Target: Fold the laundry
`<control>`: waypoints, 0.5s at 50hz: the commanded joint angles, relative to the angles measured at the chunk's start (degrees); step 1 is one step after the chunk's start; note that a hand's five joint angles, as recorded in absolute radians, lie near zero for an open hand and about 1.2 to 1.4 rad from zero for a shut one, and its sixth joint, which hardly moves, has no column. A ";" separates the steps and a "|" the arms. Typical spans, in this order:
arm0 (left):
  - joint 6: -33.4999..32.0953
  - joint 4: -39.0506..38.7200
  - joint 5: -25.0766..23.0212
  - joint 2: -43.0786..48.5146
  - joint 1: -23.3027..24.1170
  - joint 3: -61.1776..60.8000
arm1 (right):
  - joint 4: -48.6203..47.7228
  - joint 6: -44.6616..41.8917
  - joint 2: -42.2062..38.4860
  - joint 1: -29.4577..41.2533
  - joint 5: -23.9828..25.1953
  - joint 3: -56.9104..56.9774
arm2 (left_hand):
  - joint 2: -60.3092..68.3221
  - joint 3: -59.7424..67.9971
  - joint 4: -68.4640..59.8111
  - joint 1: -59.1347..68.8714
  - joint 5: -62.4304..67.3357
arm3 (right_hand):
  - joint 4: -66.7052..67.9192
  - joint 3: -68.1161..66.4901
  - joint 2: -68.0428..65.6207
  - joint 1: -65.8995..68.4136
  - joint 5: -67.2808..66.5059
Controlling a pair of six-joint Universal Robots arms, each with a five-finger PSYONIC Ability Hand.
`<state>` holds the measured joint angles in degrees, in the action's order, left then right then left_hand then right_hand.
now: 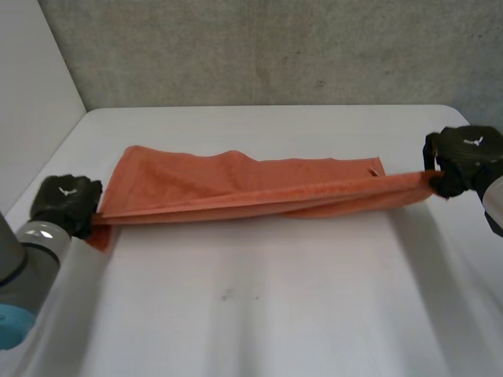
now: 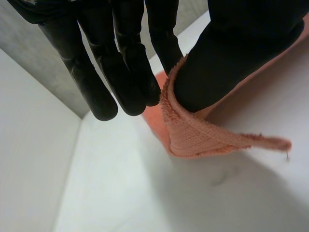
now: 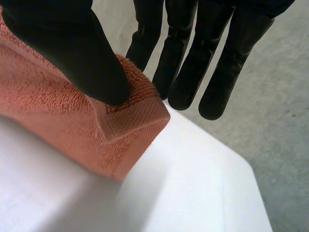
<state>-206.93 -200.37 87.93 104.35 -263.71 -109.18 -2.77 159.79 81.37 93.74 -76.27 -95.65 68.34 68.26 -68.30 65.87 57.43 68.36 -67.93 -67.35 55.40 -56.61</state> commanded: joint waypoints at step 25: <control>-12.54 28.90 -5.75 -10.25 -6.20 0.18 | 35.55 -33.23 -1.30 -3.48 -0.64 -1.21 | 11.66 11.74 -11.69 14.13 12.57 | 11.64 -12.07 -12.65 24.60 -13.39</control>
<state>-219.28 -170.99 82.03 83.75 -269.50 -111.00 33.90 127.65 84.64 89.97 -76.48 -96.60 69.76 69.61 -69.70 66.99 58.71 68.36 -67.93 -67.35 55.40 -56.62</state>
